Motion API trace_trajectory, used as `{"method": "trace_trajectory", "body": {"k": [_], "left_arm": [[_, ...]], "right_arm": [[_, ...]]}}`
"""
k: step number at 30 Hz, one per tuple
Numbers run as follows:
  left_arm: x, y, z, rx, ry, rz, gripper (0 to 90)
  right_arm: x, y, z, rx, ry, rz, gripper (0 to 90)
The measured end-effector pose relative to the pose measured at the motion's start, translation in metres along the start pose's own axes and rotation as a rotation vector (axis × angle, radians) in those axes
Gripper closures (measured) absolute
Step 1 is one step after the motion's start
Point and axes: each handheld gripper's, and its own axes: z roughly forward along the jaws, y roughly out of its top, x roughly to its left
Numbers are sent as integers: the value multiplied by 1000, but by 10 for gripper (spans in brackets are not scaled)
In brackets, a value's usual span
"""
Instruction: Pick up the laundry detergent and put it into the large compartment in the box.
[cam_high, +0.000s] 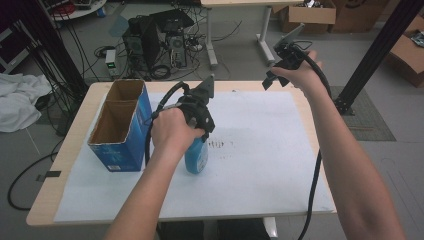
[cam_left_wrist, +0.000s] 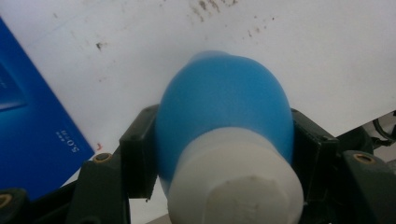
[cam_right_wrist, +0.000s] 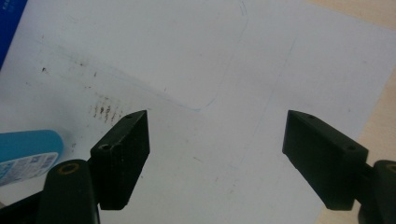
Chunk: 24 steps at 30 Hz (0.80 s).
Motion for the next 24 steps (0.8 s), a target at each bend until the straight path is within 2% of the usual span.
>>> {"method": "trace_trajectory", "body": {"k": [7,14,18,24], "left_arm": [[9,-2,-29,-13,-1,-4,380],[17,-3,-56,-26,-22,-13,381],[25,-5,-74,-35,-38,-41,381],[41,-10,-102,-63,-26,-82,381]], "right_arm": [[-1,1,-1,0,-3,5,233],[-1,1,-2,-6,0,5,233],[-1,1,-2,-5,2,6,234],[-3,1,-3,-4,1,10,234]]}}
